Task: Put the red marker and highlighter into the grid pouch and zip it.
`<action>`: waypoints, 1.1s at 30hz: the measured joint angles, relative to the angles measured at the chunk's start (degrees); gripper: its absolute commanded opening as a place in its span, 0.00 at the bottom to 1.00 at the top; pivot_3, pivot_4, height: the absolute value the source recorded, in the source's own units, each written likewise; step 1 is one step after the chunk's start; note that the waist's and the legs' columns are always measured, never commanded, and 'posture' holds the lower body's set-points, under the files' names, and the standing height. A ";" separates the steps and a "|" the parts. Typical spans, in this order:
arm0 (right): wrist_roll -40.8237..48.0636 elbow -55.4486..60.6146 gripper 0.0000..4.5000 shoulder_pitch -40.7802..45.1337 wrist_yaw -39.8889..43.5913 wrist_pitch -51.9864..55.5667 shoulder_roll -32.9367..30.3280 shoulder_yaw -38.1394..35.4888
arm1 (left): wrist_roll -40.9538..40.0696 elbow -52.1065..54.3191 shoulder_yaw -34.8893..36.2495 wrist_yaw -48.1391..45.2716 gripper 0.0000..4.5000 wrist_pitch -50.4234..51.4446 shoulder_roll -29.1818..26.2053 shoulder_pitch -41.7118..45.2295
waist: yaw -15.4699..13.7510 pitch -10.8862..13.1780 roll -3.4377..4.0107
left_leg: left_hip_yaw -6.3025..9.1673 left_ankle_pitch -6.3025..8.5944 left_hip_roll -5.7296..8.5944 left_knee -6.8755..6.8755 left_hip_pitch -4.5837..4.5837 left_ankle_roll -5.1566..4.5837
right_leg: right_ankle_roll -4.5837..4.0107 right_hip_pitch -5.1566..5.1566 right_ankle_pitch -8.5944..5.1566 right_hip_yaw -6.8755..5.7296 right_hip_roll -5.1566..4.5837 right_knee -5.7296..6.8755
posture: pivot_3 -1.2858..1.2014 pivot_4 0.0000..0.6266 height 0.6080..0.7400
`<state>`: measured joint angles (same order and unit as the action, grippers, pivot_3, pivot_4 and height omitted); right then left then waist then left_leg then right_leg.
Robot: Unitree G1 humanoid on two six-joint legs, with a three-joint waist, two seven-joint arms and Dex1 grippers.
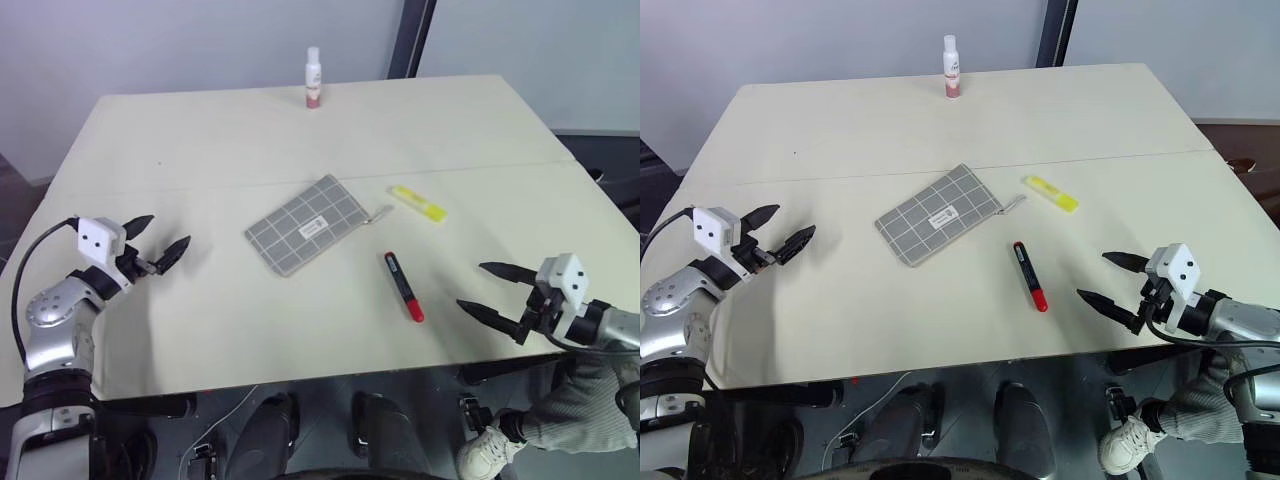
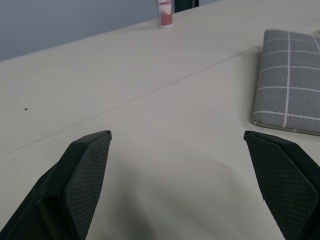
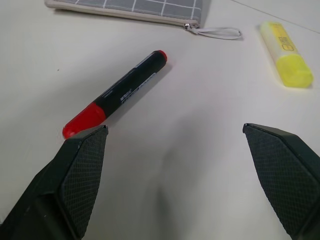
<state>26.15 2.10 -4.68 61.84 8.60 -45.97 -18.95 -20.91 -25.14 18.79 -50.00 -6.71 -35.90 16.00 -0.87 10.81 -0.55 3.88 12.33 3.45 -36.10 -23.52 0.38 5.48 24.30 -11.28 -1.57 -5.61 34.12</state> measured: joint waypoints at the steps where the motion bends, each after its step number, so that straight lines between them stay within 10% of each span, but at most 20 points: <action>1: 0.11 0.00 0.95 0.22 -0.20 0.47 0.03 0.00 | 0.10 0.00 0.00 -0.02 1.00 -0.40 0.00 0.00 | 0.01 0.00 0.00 | 0.00 0.00 0.00 0.00 0.00 0.00 | 0.00 0.00 0.00 0.00 0.00 0.00 | 0.52 0.24 1.00; 10: -1.89 -0.82 0.01 20.13 -8.04 2.95 11.65 9.90 | 4.45 -0.58 -3.40 -1.64 1.00 -11.66 0.18 0.92 | 0.60 0.00 -0.02 | -0.43 -0.01 -0.38 0.01 0.16 -0.02 | -0.29 0.14 0.26 -0.16 0.05 0.03 | 0.52 0.24 1.00; 20: -19.23 -22.30 0.01 42.29 -22.84 -4.18 31.75 26.83 | 11.76 -5.82 -9.11 -3.81 1.00 -30.05 -0.70 2.45 | 0.23 0.00 -0.01 | -0.59 -0.06 -0.26 0.05 0.03 -0.04 | -0.44 0.36 0.49 -0.10 0.11 0.07 | 0.52 0.24 1.00; 33: -35.19 -45.17 0.01 50.90 -38.12 -10.15 33.42 32.27 | 25.25 -7.72 -19.30 1.29 1.00 -44.82 -0.21 5.16 | 1.26 0.00 0.00 | -0.55 -0.10 -0.30 0.09 0.11 -0.01 | -0.28 0.42 0.59 -0.08 0.27 0.29 | 0.52 0.24 1.00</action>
<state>-9.04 -43.07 46.22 23.72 -1.55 -12.55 13.32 4.34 -32.85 -0.51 -48.70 -51.53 -36.11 21.15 0.39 10.81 -0.55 3.33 12.23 3.15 -36.01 -23.41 0.37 5.20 24.72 -10.70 -1.65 -5.34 34.41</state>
